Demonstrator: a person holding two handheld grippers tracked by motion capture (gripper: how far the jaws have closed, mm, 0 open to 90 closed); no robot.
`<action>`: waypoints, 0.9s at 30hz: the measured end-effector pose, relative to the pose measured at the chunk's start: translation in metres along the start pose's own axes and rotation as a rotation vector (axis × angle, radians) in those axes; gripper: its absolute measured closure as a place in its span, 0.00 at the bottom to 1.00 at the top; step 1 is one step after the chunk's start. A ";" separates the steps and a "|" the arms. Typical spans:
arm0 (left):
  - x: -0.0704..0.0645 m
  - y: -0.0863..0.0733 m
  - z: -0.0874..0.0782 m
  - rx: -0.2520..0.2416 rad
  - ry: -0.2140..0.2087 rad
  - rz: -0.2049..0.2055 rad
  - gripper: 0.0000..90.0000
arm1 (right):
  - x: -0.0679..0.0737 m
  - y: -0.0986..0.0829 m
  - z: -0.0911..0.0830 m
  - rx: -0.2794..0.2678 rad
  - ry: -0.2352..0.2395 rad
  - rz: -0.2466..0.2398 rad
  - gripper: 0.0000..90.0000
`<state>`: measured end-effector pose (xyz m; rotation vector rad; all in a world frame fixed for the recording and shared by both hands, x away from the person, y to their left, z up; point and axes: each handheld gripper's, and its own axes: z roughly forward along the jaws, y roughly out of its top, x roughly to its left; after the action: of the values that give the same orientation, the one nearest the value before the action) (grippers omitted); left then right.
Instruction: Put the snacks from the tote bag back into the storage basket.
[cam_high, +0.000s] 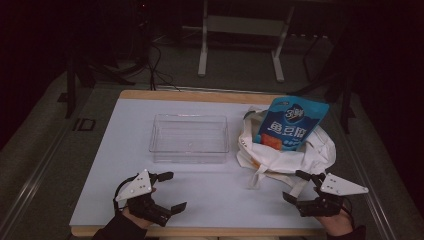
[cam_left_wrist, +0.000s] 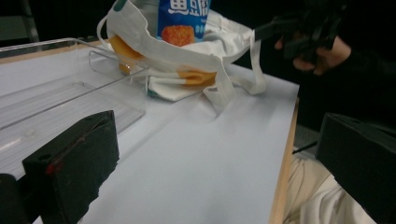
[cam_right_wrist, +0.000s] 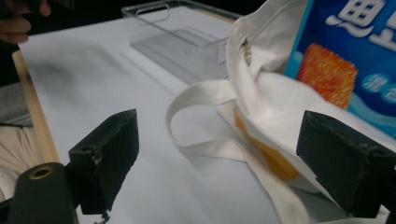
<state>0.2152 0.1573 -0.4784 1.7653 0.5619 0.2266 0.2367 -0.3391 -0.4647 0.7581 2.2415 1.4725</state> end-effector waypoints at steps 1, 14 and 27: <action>0.000 0.001 0.002 0.003 0.000 -0.001 0.00 | -0.001 0.001 -0.001 -0.005 -0.005 0.002 0.15; 0.009 0.029 0.036 0.048 -0.054 0.026 0.00 | -0.011 0.012 -0.009 -0.009 -0.033 -0.025 0.13; 0.016 0.058 0.077 0.066 -0.107 0.063 0.00 | -0.027 0.030 -0.013 -0.054 -0.046 -0.039 0.14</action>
<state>0.2770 0.0888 -0.4463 1.8488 0.4418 0.1573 0.2579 -0.3556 -0.4322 0.7207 2.1616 1.4761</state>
